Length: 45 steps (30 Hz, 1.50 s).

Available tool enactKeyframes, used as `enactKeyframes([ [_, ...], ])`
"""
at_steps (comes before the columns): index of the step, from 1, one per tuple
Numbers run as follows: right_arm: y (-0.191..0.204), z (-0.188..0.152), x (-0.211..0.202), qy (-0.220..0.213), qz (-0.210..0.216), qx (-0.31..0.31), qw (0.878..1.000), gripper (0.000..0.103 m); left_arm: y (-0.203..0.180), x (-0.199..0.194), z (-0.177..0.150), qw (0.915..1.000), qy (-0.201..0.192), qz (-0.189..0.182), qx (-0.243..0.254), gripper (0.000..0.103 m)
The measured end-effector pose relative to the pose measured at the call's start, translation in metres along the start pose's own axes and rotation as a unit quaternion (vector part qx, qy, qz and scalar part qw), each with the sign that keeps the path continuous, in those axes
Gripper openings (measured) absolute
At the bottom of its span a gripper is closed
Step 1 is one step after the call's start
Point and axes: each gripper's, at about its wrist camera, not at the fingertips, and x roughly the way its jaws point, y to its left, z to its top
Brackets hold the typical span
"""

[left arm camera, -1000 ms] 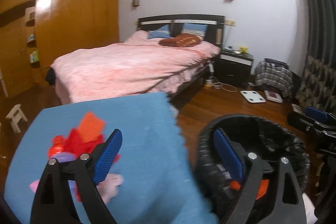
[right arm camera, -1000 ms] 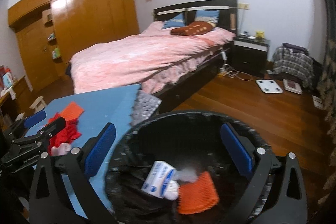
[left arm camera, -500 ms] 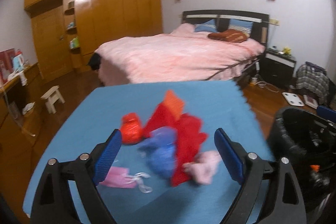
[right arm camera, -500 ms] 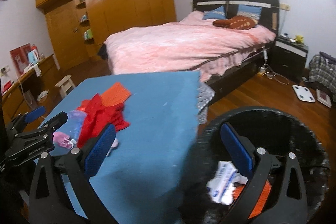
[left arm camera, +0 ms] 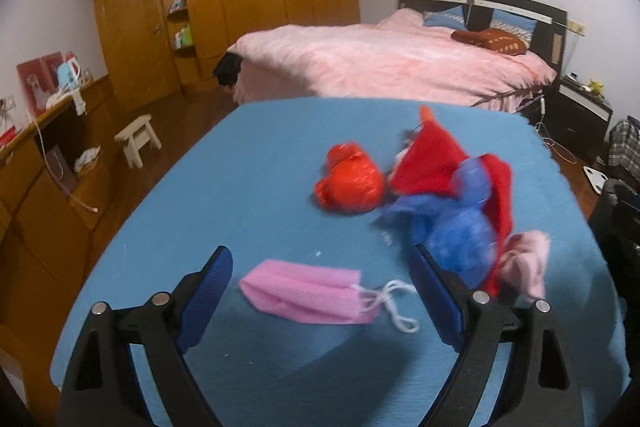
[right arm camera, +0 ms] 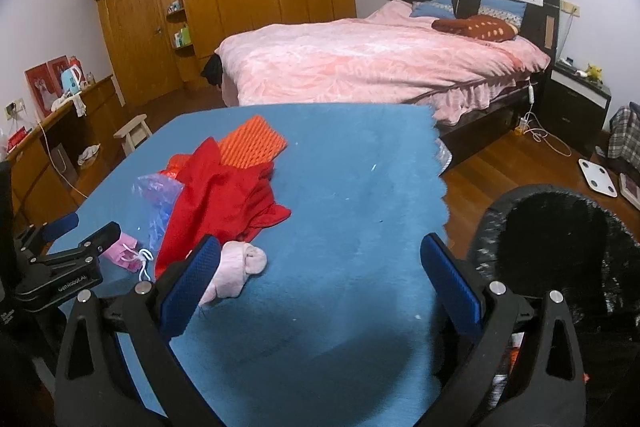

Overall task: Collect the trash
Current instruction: 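Move both tools back over the remaining items on the table, then grasp the pink mask with the left tool while the right tool approaches the pink sock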

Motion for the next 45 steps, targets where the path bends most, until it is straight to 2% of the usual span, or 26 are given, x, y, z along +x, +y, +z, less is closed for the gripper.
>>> enactKeyframes([
  [7, 0.019, -0.006, 0.016, 0.012, 0.004, -0.026, 1.000, 0.097, 0.022, 0.022, -0.006, 0.9982, 0.042, -0.012, -0.041, 0.087],
  [10, 0.024, -0.009, 0.020, 0.017, 0.006, -0.033, 0.999, 0.097, 0.027, 0.031, -0.007, 0.9967, 0.061, -0.019, -0.050, 0.081],
  [14, 0.027, -0.010, 0.023, 0.022, 0.007, -0.037, 0.999, 0.097, 0.023, 0.040, -0.008, 0.9946, 0.085, -0.030, -0.052, 0.065],
  [18, 0.028, -0.012, 0.026, 0.027, 0.007, -0.038, 0.999, 0.097, 0.024, 0.042, -0.010, 0.9936, 0.092, -0.042, -0.051, 0.048],
  [20, 0.029, -0.013, 0.029, 0.032, 0.009, -0.037, 0.999, 0.097, 0.026, 0.041, -0.011, 0.9933, 0.090, -0.047, -0.054, 0.037],
  [28, 0.030, -0.017, 0.038, 0.049, 0.021, -0.033, 0.998, 0.097, 0.022, 0.030, -0.007, 0.9945, 0.064, -0.061, -0.057, 0.013],
  [32, 0.031, -0.017, 0.042, 0.055, 0.024, -0.033, 0.998, 0.097, 0.013, 0.018, 0.001, 0.9960, 0.036, -0.069, -0.043, 0.012],
  [42, 0.043, -0.014, 0.056, 0.070, 0.039, -0.041, 0.996, 0.096, -0.002, 0.006, 0.013, 0.9968, 0.007, -0.079, -0.012, 0.012],
  [45, 0.047, -0.013, 0.062, 0.080, 0.049, -0.042, 0.995, 0.081, -0.004, 0.003, 0.013, 0.9968, 0.004, -0.079, -0.011, 0.012],
])
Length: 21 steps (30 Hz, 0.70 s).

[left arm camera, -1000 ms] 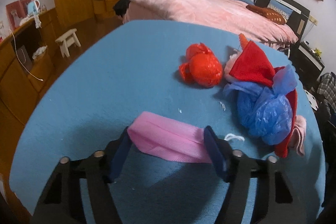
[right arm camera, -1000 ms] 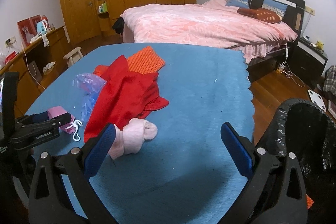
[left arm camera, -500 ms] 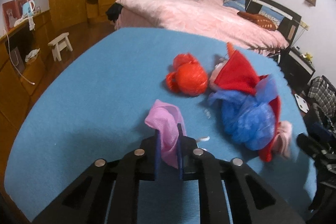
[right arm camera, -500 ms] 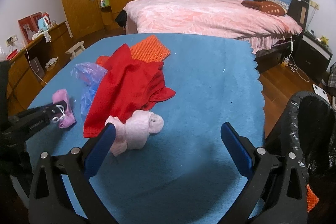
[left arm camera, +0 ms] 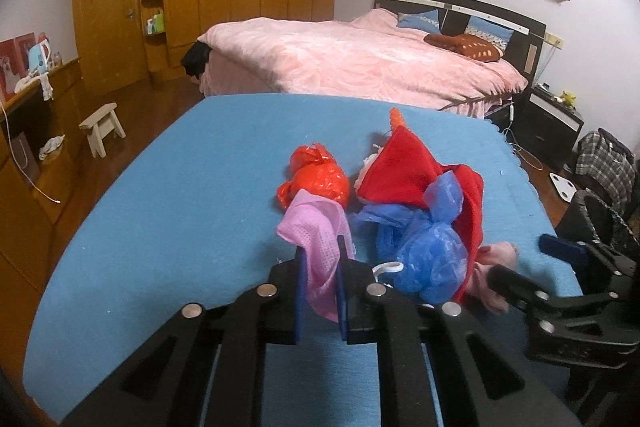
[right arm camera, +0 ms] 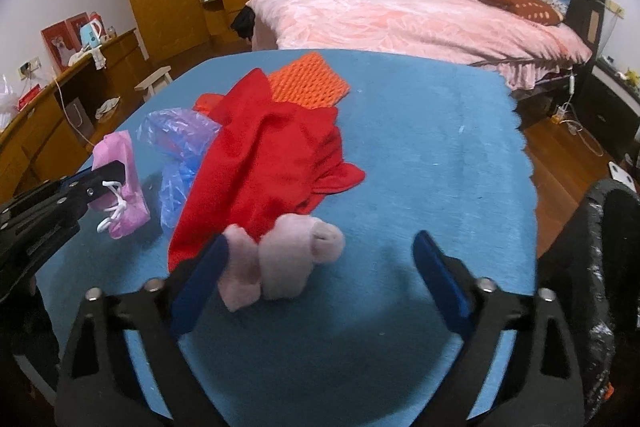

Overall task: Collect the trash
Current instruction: 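Grasp the pink mask with the left tool while the right tool approaches the pink sock, then grasp the rolled pink sock with the right tool while the left tool holds the mask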

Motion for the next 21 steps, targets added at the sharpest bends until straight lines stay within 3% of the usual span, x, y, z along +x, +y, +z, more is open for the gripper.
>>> enactKeyframes([
  [3, 0.002, 0.000, 0.005, 0.013, 0.013, 0.005, 1.000, 0.073, -0.002, -0.002, 0.000, 1.0000, 0.000, -0.004, 0.001, 0.012],
  [8, 0.005, -0.002, 0.007, 0.031, 0.059, 0.009, 0.998, 0.043, -0.005, -0.004, -0.001, 0.9999, 0.002, -0.012, 0.002, 0.012],
  [12, 0.003, -0.001, -0.001, 0.032, 0.066, 0.010, 0.997, 0.040, -0.010, -0.008, 0.001, 0.9999, -0.002, -0.015, 0.006, 0.012],
  [21, -0.010, 0.009, -0.044, -0.015, 0.050, 0.012, 0.999, 0.040, -0.028, -0.027, 0.012, 0.9993, -0.023, -0.026, 0.015, 0.012],
])
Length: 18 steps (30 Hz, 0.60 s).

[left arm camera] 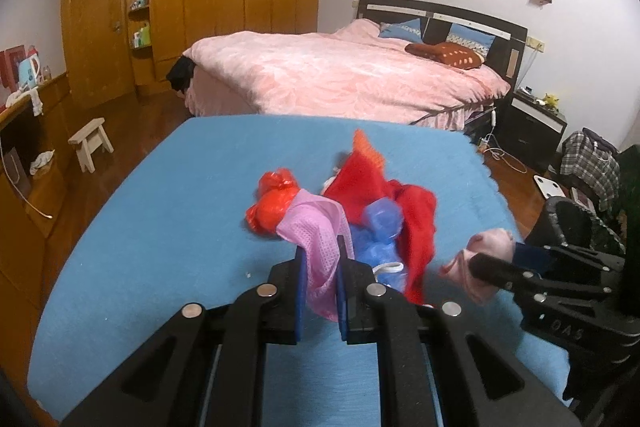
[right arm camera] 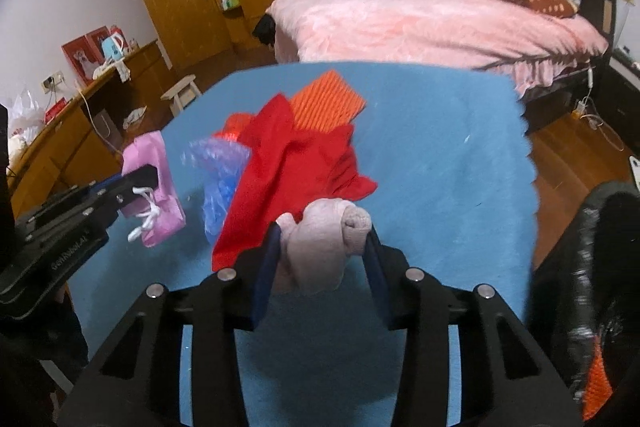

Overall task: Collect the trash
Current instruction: 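Grasp the rolled pink sock with the right tool while the left tool holds the mask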

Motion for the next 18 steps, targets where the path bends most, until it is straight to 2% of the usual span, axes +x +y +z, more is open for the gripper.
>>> enactKeyframes([
  [18, -0.036, 0.022, -0.079, -0.076, -0.038, 0.010, 0.996, 0.040, -0.058, -0.024, 0.026, 0.9983, -0.031, -0.043, 0.022, 0.012],
])
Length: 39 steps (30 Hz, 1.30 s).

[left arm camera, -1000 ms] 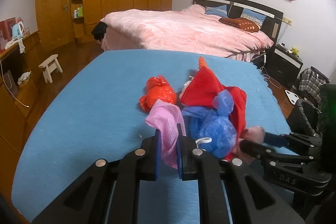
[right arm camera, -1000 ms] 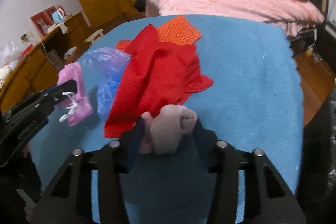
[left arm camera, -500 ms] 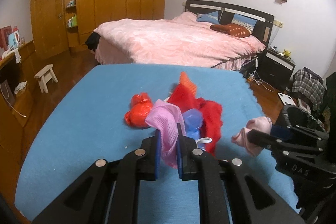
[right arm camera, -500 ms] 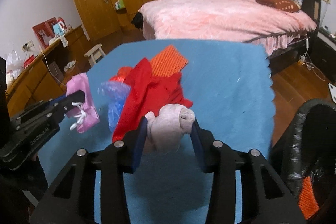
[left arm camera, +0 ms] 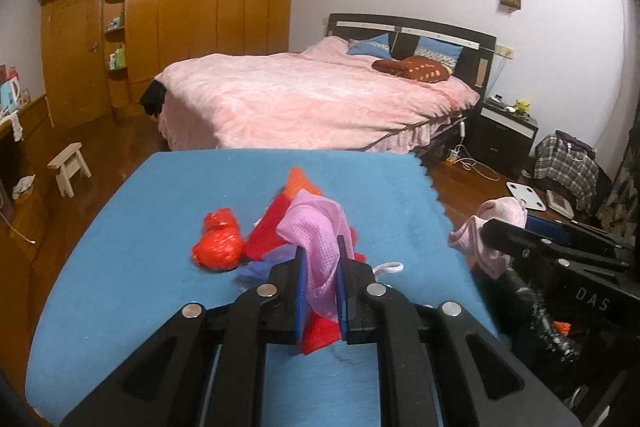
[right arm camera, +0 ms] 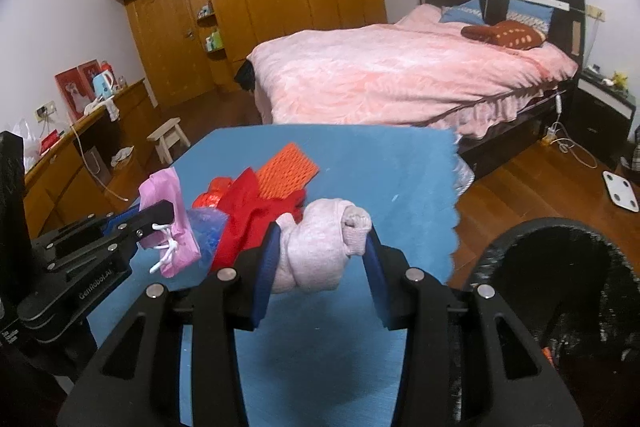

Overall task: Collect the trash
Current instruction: 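Grasp the rolled pink sock with the right tool while the left tool holds the mask, then carry the pink mask and pink sock over the bin and open both tools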

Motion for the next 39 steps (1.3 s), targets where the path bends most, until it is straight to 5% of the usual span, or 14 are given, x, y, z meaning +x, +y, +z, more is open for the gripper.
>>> enactKeyframes([
  [20, -0.077, -0.002, -0.079, -0.048, -0.081, 0.035, 0.995, 0.040, -0.091, -0.003, 0.022, 0.9956, -0.019, -0.083, 0.038, 0.012],
  [39, -0.156, -0.034, -0.132, -0.059, -0.168, 0.082, 0.981, 0.040, -0.195, 0.009, 0.020, 0.9804, -0.012, -0.175, 0.090, 0.012],
])
